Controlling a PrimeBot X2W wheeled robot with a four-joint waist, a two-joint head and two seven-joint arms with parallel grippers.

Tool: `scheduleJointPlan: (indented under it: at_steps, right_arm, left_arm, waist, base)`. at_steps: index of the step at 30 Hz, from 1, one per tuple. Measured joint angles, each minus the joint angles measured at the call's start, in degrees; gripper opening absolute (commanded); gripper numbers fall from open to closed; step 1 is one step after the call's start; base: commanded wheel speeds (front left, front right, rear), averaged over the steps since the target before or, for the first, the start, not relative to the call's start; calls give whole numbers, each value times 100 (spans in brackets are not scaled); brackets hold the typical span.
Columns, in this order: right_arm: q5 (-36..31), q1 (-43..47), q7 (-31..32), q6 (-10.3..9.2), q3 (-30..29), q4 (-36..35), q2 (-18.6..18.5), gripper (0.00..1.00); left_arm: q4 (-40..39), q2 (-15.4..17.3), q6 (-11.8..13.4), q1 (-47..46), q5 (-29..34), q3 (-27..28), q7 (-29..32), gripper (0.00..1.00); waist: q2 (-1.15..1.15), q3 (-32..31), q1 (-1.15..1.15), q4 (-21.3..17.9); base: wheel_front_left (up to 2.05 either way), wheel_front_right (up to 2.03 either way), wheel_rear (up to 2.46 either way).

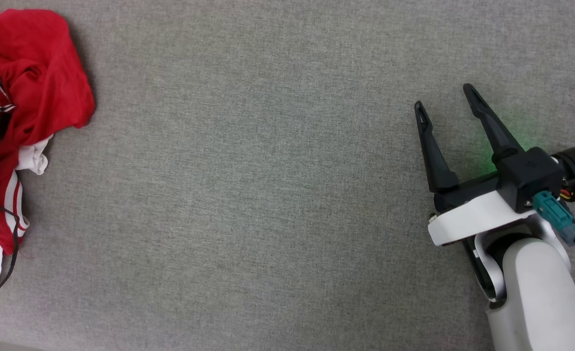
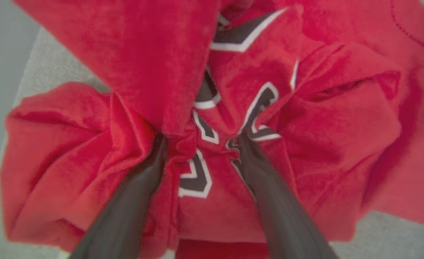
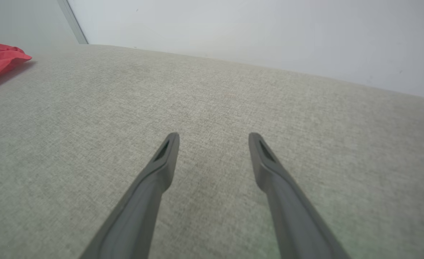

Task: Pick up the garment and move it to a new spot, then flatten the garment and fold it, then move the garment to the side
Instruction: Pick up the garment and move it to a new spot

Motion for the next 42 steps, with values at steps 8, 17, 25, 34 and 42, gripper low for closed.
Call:
scheduleJointPlan:
  at_steps: [8,17,25,34,42]
  right_arm:
    - [34,-34,-49,0,-16,138,0,100]
    - [231,240,-178,0,-130,302,0,100]
    - [553,604,-300,0,-348,350,0,100]
    - [748,1022,-296,0,-550,254,-1,100]
    - [875,1220,-246,0,-526,221,0,100]
  left_arm:
    - [354,55,-7,-82,32,-348,-633,0]
    - [946,157,188,-758,781,-443,-2705,0]
    - [968,27,271,-1201,1337,-682,-4270,0]
    - [445,-724,357,-1328,1664,-1093,-4941,0]
    - [-435,-1741,349,-674,1706,-1621,-5010,0]
  waist:
    - [0,-214,0,-38]
    - [0,-888,0,-2]
    - [0,-1708,-1,-16]
    - [0,-2442,-2,-328]
    - [0,-2730,-2,-977]
  base:
    - [0,0,0]
    - [0,0,0]
    - [0,0,0]
    - [0,0,0]
    - [0,0,0]
